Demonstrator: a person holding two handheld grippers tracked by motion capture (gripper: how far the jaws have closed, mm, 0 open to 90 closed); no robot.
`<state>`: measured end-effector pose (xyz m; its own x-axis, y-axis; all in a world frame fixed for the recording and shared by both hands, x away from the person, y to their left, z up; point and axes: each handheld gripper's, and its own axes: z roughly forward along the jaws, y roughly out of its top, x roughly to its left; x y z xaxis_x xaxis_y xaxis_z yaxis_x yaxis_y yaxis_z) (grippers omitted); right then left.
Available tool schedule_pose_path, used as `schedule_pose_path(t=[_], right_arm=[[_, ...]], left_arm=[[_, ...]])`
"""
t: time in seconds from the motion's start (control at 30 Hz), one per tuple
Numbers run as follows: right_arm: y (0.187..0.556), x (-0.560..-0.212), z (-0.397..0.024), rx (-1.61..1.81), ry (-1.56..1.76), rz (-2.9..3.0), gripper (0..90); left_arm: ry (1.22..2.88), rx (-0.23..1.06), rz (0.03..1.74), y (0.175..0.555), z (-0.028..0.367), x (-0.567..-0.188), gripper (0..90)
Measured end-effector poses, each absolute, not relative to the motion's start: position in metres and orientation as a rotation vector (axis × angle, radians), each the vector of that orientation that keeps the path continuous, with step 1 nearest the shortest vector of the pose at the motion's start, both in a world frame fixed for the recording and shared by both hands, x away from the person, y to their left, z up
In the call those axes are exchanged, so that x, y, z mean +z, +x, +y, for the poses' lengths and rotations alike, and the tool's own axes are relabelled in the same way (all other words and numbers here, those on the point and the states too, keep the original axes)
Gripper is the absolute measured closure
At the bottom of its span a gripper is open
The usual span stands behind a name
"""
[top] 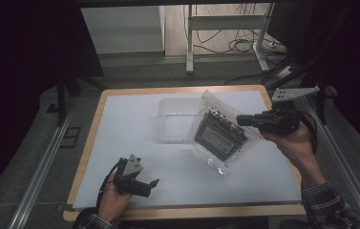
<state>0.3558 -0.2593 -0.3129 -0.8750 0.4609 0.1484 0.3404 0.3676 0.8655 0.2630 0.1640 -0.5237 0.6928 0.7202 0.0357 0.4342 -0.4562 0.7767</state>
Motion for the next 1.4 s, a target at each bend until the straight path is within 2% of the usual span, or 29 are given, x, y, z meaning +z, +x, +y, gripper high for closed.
schedule_pose_path(t=[1.03,1.4], right_arm=[[0.425,-0.272,-0.2,1.625,0.783,2.383,88.9],[0.449,-0.271,-0.18,1.629,0.823,2.338,89.0]], left_arm=[[2.079,0.477,0.89,0.262,0.167,-0.521,0.0],[2.079,0.486,0.887,0.261,0.168,-0.52,0.0]])
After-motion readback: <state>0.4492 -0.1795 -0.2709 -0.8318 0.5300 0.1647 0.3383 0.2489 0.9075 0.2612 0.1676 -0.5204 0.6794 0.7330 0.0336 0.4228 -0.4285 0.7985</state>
